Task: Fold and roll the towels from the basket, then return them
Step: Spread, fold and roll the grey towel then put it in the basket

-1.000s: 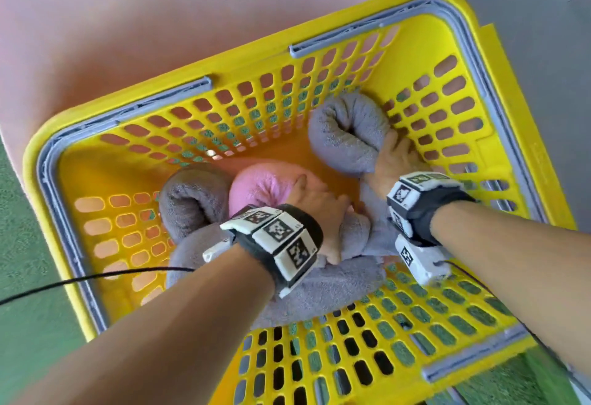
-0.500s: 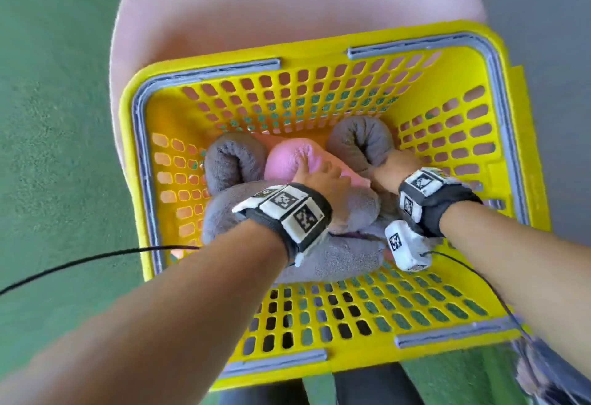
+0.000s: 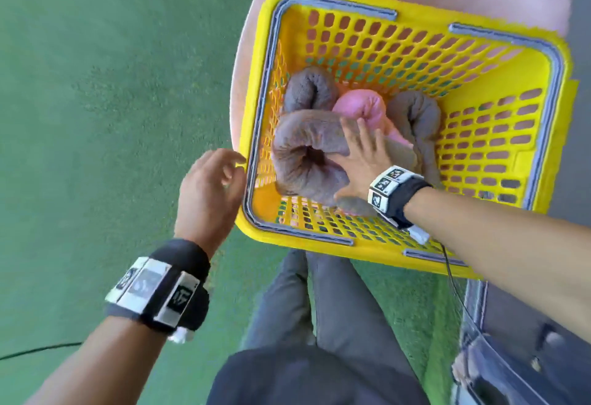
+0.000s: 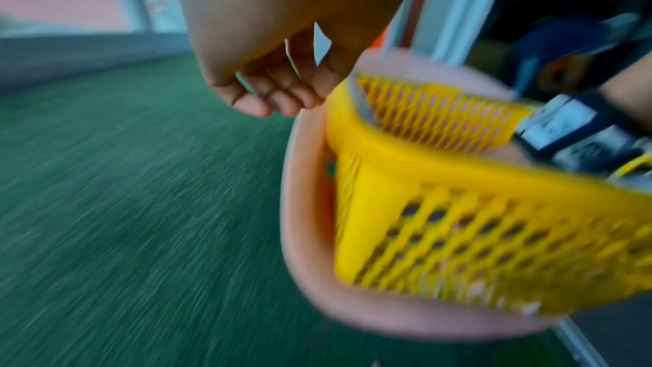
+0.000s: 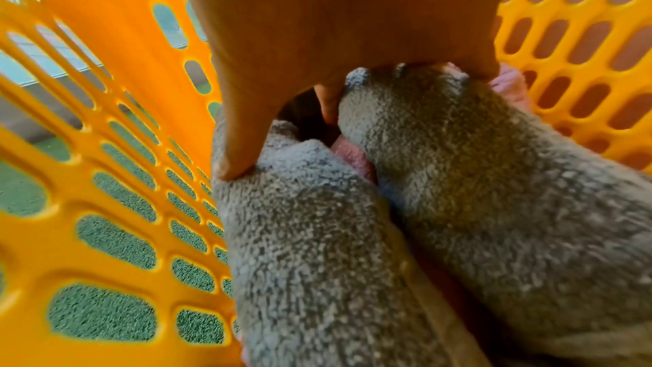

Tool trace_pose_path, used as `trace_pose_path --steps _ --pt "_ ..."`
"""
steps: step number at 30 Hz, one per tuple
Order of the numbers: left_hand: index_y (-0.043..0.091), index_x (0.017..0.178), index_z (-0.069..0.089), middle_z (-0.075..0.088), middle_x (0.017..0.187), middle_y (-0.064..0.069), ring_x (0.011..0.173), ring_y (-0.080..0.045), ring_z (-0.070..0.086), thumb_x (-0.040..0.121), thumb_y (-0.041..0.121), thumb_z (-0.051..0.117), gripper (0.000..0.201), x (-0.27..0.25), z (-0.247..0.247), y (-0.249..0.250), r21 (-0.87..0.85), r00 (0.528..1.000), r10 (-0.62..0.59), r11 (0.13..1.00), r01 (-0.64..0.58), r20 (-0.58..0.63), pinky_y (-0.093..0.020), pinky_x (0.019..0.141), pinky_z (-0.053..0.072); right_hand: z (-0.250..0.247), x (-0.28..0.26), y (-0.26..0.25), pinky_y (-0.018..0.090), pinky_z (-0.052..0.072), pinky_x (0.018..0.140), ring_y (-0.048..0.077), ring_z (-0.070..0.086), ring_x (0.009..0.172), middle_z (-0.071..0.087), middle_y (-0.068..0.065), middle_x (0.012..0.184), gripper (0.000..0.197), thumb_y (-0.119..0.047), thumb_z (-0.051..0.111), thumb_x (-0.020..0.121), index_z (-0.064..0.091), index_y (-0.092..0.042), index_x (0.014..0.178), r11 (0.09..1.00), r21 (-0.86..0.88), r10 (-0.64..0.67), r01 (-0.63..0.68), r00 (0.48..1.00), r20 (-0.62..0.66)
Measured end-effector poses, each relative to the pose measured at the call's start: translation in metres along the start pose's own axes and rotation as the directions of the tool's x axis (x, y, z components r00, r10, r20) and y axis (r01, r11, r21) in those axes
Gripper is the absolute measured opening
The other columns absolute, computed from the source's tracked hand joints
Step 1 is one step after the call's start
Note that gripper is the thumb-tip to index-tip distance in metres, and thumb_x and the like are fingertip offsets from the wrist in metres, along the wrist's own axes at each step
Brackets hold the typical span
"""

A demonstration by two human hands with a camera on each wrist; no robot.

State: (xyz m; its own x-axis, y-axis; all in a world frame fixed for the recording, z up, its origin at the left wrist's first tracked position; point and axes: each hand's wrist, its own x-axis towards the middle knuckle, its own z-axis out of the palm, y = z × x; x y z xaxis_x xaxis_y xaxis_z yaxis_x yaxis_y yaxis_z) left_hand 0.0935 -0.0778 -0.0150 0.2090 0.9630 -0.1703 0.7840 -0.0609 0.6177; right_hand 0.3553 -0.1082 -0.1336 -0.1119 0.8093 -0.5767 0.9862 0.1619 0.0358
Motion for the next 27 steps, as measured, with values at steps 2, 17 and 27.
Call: trace_pose_path --steps 2,17,27 --pt "0.014 0.090 0.066 0.062 0.081 -0.001 0.071 -0.016 0.054 0.085 0.003 0.059 0.014 -0.039 0.004 -0.044 0.006 0.979 -0.190 0.982 0.191 -0.066 -0.025 0.067 0.037 0.005 0.009 -0.008 0.069 0.003 0.108 0.047 -0.015 0.141 -0.024 0.019 0.155 0.108 -0.080 0.069 0.047 0.031 -0.045 0.142 0.998 -0.038 0.047 -0.047 0.999 0.019" --pt "0.023 0.085 0.065 0.068 0.069 0.005 0.059 -0.010 0.062 0.088 0.009 0.061 0.015 -0.209 0.087 -0.160 0.193 0.421 -0.639 0.668 0.718 0.644 -0.022 0.061 0.046 0.021 0.019 -0.020 0.051 0.042 0.086 0.042 0.039 0.118 0.024 0.015 0.149 0.059 -0.051 0.081 0.050 0.067 -0.031 0.103 0.994 0.050 0.104 -0.101 0.993 -0.060" --pt "0.022 0.086 0.069 0.071 0.067 0.002 0.064 -0.019 0.067 0.087 0.006 0.062 0.018 -0.155 0.096 -0.152 0.146 0.510 -0.548 0.763 0.630 0.663 -0.035 0.070 0.055 -0.048 -0.050 0.062 0.039 0.043 0.098 0.032 0.050 0.108 0.036 0.009 0.124 0.049 -0.055 0.066 0.057 0.068 -0.023 0.094 0.684 0.696 0.408 -0.217 0.905 -0.118"
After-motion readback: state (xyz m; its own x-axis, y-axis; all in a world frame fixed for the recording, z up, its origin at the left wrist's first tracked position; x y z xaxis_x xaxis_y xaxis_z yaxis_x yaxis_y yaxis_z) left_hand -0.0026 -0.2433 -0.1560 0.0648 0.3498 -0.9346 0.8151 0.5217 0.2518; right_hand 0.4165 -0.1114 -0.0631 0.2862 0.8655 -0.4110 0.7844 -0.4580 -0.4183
